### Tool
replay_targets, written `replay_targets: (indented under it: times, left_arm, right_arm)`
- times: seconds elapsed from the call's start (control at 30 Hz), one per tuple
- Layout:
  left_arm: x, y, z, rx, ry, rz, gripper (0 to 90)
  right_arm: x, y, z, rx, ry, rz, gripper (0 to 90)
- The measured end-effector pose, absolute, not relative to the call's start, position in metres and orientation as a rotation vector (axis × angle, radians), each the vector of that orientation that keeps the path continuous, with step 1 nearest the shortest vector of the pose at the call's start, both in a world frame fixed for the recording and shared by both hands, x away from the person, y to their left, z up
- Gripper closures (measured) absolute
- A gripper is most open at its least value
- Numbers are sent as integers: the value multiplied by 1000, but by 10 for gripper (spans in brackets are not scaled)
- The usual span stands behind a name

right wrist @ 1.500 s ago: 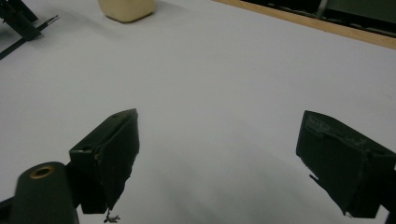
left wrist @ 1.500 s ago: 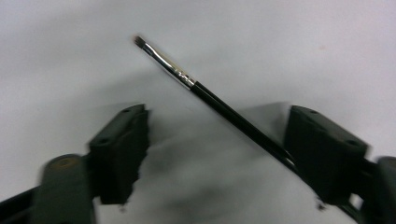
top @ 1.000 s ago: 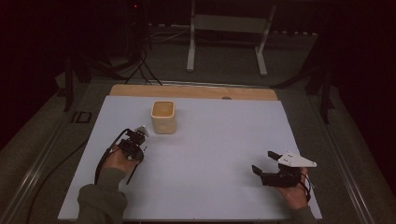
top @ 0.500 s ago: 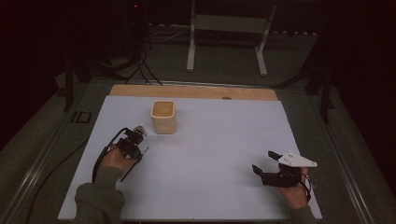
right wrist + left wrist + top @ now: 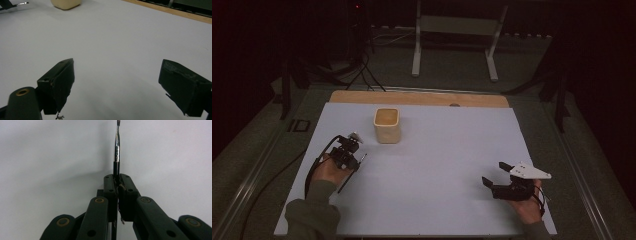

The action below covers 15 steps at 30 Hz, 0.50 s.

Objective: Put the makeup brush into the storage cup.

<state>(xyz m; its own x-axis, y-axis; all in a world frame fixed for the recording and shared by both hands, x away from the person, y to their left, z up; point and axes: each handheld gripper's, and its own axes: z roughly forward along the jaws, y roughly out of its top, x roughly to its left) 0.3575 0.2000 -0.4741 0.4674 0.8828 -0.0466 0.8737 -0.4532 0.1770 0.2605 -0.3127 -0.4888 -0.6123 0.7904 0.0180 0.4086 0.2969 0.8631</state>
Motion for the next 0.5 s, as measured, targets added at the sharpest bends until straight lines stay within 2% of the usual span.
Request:
replay_targets:
  times: [0.5]
  left_arm:
    - [355, 208, -454, 2453, 1526, 164, 860]
  right_arm:
    - [260, -313, -489, 1075, 2156, 1252, 132]
